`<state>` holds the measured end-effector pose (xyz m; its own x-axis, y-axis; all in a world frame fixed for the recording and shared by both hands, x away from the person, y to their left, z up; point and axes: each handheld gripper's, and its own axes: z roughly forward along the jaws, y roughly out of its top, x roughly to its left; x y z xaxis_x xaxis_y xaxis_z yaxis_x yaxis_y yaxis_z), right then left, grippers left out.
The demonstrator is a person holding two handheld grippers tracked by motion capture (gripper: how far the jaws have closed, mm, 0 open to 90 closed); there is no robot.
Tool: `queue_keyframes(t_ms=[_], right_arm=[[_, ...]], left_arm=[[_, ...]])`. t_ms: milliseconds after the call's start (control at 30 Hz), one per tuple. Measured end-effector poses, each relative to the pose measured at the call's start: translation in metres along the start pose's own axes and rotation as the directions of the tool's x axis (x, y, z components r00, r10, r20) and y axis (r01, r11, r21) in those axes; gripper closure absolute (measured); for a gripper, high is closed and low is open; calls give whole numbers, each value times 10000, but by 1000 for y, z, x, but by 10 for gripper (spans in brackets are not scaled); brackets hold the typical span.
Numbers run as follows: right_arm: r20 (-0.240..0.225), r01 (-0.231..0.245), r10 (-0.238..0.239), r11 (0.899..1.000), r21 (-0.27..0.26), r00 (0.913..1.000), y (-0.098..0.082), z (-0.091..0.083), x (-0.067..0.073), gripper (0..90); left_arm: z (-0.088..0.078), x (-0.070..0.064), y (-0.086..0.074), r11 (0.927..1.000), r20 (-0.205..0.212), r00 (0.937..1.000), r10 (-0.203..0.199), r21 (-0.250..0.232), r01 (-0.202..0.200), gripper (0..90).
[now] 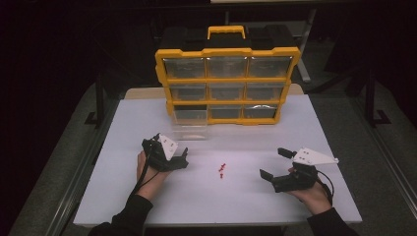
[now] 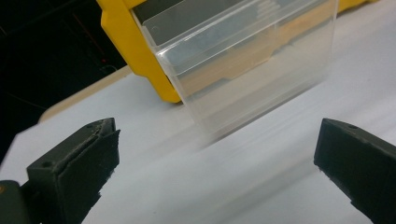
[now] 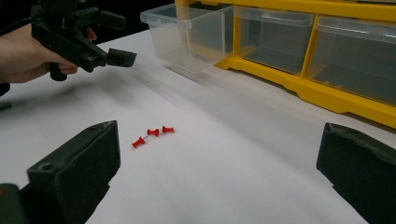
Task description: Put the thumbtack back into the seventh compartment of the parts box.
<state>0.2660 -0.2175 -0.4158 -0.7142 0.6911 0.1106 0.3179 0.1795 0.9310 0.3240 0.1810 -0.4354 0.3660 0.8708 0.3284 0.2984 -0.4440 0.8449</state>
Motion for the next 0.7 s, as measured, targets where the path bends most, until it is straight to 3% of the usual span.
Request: queue_keyframes(t_ms=[100, 233, 433, 533, 700], right_arm=[[3, -22, 22, 10000, -26, 10000, 0, 0, 0, 0], [-6, 7, -7, 10000, -12, 10000, 0, 0, 0, 0], [-13, -22, 22, 10000, -26, 10000, 0, 0, 0, 0], [-8, -21, 21, 10000, -23, 10000, 0, 0, 0, 0], [-22, 7, -7, 10000, -19, 10000, 0, 0, 0, 0]], left_arm=[[1, 3, -1, 9983, 181, 9982, -566, -103, 568, 0], [1, 8, -2, 9918, 411, 9911, -1269, -93, 1274, 0], [2, 13, -3, 9848, 568, 9834, -1722, -121, 1731, 0], [2, 16, -3, 9851, 535, 9838, -1713, -56, 1718, 0], [3, 19, -4, 9813, 730, 9789, -1906, -138, 1921, 0]])
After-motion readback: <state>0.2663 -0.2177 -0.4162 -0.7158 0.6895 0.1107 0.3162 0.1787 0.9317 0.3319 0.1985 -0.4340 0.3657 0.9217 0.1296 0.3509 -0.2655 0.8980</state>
